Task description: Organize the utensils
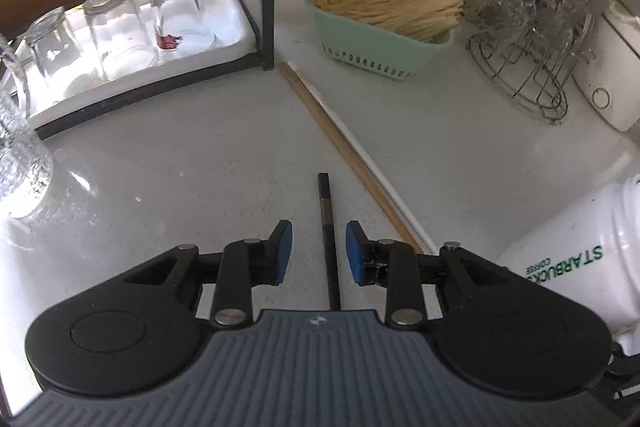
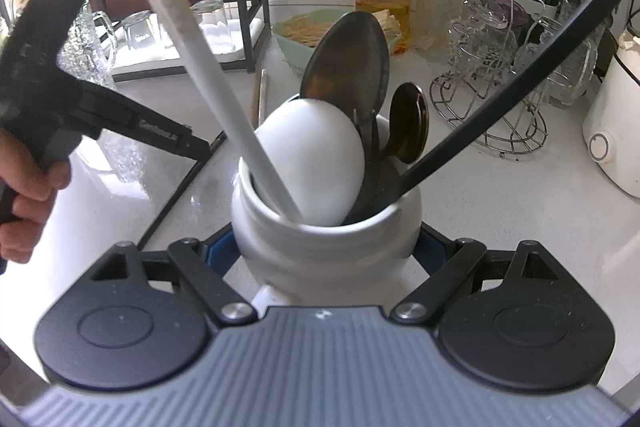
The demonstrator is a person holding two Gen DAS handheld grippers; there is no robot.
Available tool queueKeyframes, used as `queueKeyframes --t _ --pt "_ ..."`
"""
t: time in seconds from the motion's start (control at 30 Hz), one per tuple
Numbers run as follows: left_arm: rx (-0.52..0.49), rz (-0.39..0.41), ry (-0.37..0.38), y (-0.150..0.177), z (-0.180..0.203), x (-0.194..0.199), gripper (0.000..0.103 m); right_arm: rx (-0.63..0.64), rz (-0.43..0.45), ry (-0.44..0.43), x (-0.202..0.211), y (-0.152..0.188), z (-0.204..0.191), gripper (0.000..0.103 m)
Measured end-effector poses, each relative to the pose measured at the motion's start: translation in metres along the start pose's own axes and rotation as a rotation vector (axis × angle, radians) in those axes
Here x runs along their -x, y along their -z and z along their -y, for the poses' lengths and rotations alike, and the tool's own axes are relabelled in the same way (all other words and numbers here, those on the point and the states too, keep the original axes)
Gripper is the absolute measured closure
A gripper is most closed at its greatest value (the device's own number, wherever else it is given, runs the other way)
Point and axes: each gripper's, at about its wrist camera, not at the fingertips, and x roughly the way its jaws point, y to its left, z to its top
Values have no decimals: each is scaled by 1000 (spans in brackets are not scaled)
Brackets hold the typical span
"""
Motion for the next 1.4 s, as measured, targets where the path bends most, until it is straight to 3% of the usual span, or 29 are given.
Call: queueKeyframes --t 0.33,0.87,1.03,1.17,1.4 --pt "-25 -16 15 -4 -3 -17 69 -24 -5 22 -2 -2 -2 12" --pt "-129 -123 5 -23 7 -27 70 -16 -24 15 -4 -6 -1 12" --pt "-115 -143 3 -26 12 -28 78 -10 -18 5 -4 -4 0 12" --pt "-95 -174 12 -32 13 -30 94 2 -29 -7 -5 -6 1 12" --pt "-50 -207 17 -33 16 -27 96 37 -51 -39 -8 -12 3 12"
